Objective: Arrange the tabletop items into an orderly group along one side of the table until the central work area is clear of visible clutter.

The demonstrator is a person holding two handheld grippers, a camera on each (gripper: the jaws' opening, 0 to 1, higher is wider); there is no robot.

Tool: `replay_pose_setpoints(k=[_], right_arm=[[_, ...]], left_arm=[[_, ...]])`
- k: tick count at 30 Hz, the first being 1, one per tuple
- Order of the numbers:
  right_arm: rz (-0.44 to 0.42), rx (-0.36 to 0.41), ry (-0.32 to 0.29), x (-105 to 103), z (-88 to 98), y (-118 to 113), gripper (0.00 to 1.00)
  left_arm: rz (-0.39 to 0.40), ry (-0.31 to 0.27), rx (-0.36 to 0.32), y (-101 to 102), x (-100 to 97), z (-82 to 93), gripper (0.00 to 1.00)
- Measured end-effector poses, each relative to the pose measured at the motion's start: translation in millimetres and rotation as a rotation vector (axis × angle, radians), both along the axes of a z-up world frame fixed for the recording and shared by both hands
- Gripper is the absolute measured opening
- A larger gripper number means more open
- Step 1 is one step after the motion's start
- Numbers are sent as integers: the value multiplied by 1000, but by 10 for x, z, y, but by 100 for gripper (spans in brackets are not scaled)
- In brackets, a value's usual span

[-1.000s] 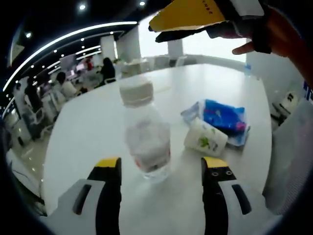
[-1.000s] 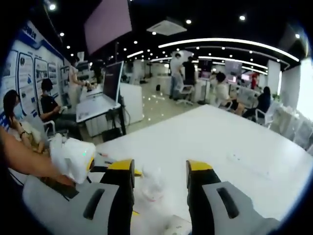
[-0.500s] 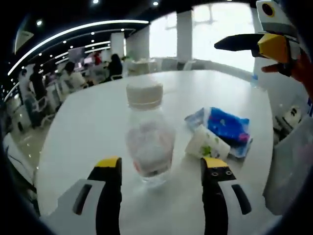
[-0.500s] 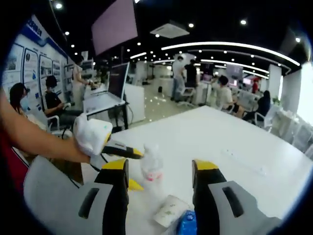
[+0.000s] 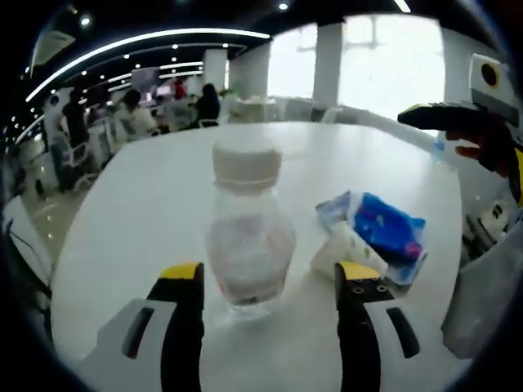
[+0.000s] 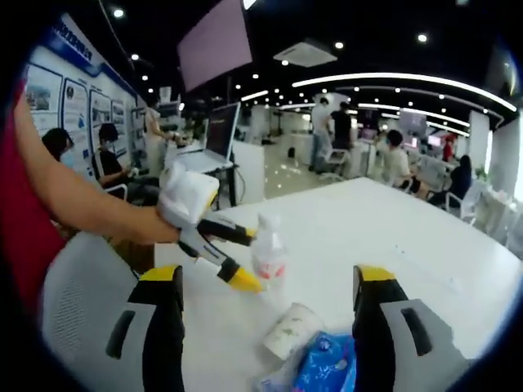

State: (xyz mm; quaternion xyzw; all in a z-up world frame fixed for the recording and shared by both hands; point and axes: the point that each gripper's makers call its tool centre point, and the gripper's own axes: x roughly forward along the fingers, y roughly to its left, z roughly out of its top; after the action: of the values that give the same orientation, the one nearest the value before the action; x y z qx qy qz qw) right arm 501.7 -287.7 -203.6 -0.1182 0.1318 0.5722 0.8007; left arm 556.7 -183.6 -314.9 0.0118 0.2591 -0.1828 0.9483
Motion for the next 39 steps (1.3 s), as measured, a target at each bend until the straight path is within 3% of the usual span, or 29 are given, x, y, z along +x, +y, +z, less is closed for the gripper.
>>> replay_pose_setpoints(k=[2,4,7,12,27,39], right_arm=[[30,-3,8,-50,-30,2,99],[99,-45,44,-181,-138,-16,100],[131,-95,91,-268,-265,-50,100],[136,-114,107,-304,-365,-70,100],[106,-60,127,-159,-298,-100,100],[94,-74,151,-166,-412,-133,99]], left_arm=[[12,2,-2,7,5,-9,61],[30,7,-7,27,22,-26,61],[43,10,-18,23,25,-38,61],[65,20,-8,45,17,-115,61],[169,-6,-25,83,126,-178,59],[155,-39,-9,69,178,-170,51]])
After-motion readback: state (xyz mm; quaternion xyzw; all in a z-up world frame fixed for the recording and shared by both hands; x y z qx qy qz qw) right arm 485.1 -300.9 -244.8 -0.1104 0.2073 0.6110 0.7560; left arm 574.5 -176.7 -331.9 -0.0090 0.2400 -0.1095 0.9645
